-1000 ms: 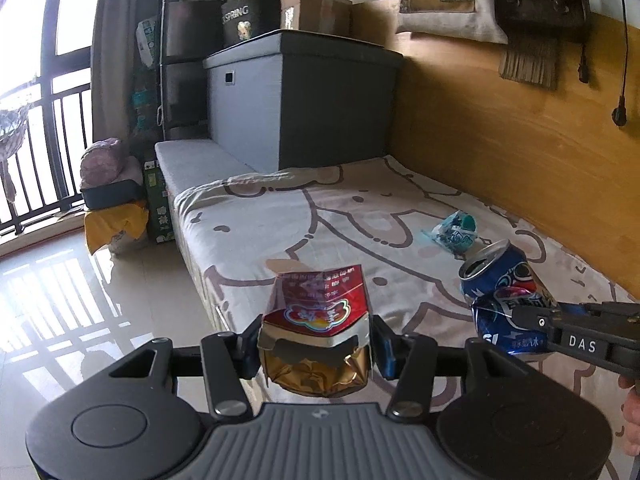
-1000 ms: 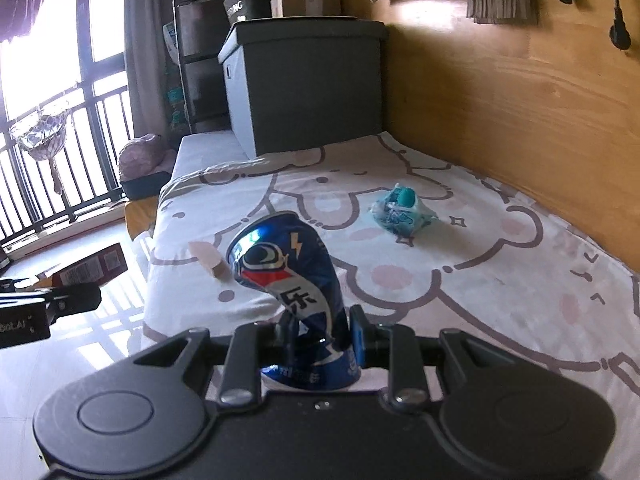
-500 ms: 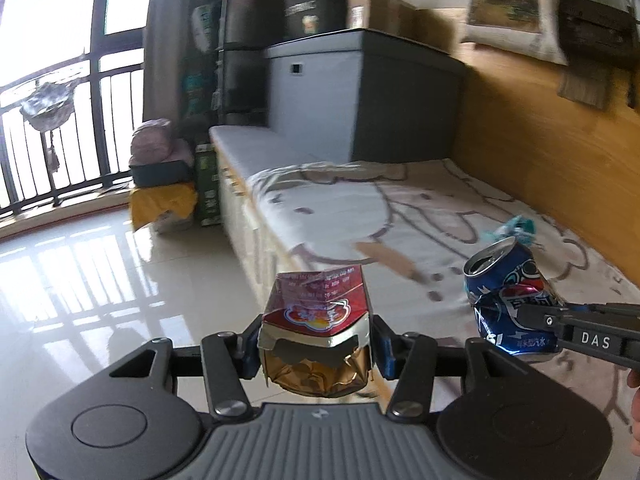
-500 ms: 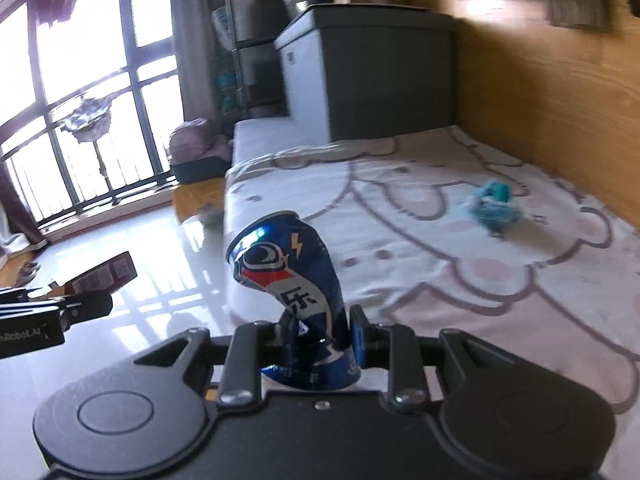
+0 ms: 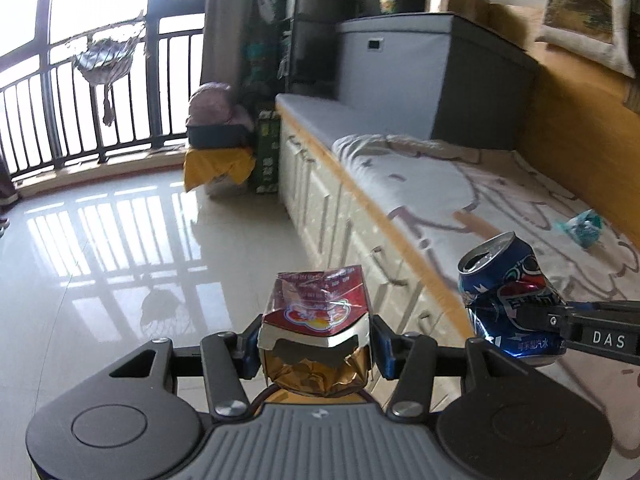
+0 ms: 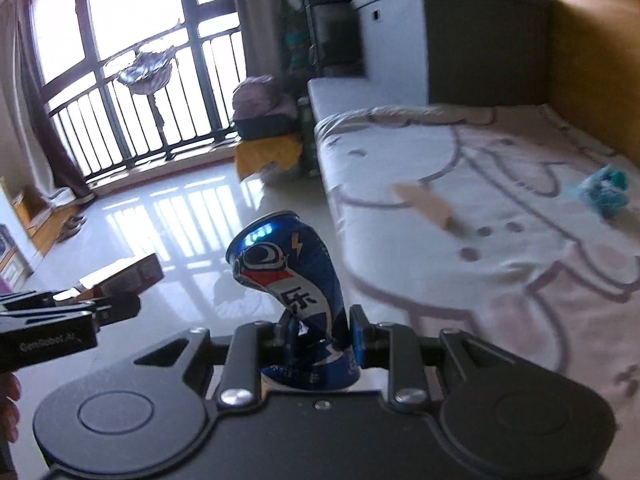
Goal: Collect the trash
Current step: 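Carry the snack box and blue can in both tools over the yellow bin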
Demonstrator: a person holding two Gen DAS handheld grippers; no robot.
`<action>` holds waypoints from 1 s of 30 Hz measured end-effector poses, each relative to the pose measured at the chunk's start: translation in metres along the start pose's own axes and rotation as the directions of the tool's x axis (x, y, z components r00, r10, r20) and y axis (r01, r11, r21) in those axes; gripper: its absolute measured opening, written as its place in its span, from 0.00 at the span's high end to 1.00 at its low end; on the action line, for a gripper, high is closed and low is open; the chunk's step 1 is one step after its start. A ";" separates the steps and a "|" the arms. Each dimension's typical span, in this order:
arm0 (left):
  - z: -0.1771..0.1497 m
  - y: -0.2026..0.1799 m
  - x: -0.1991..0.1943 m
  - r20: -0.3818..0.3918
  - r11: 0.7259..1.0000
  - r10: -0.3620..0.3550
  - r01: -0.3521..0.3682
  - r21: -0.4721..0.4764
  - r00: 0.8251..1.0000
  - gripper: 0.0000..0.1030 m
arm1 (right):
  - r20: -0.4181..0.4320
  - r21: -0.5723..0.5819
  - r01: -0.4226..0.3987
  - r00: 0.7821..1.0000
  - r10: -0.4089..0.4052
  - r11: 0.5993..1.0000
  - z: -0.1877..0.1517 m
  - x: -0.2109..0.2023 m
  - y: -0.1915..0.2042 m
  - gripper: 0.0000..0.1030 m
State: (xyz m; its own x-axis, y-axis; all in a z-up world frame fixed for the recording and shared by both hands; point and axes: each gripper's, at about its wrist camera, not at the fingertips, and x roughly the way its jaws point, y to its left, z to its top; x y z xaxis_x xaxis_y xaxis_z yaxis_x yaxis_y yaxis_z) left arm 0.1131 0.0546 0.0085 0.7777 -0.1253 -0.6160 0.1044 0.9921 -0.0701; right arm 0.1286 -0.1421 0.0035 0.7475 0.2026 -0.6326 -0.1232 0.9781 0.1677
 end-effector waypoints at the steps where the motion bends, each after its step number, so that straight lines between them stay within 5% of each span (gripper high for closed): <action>1: -0.002 0.005 0.003 -0.008 1.000 0.004 -0.004 -0.007 1.000 0.49 | -0.010 -0.002 -0.006 1.000 0.006 1.000 -0.001 0.004 0.003 0.73; 16: -0.047 0.051 0.060 -0.143 0.997 0.008 -0.019 -0.079 0.990 0.49 | -0.188 -0.078 -0.049 0.982 0.033 0.996 -0.017 0.091 0.047 0.74; 23: -0.070 0.064 0.097 -0.232 0.993 -0.002 -0.025 -0.114 0.973 0.49 | -0.325 -0.076 -0.058 0.945 0.030 0.995 -0.034 0.147 0.049 0.74; 30: -0.095 0.070 0.136 -0.338 0.992 -0.015 -0.027 -0.120 0.941 0.49 | -0.465 -0.065 -0.042 0.885 0.007 0.997 -0.058 0.204 0.046 0.73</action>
State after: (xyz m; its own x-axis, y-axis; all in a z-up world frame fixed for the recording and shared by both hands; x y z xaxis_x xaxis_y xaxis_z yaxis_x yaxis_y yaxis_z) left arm 0.1667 0.1081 -0.1548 0.5210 -0.1296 -0.8437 0.0077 0.9891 -0.1472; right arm 0.2377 -0.0530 -0.1618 0.3572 0.2081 -0.9106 -0.1966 0.9698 0.1446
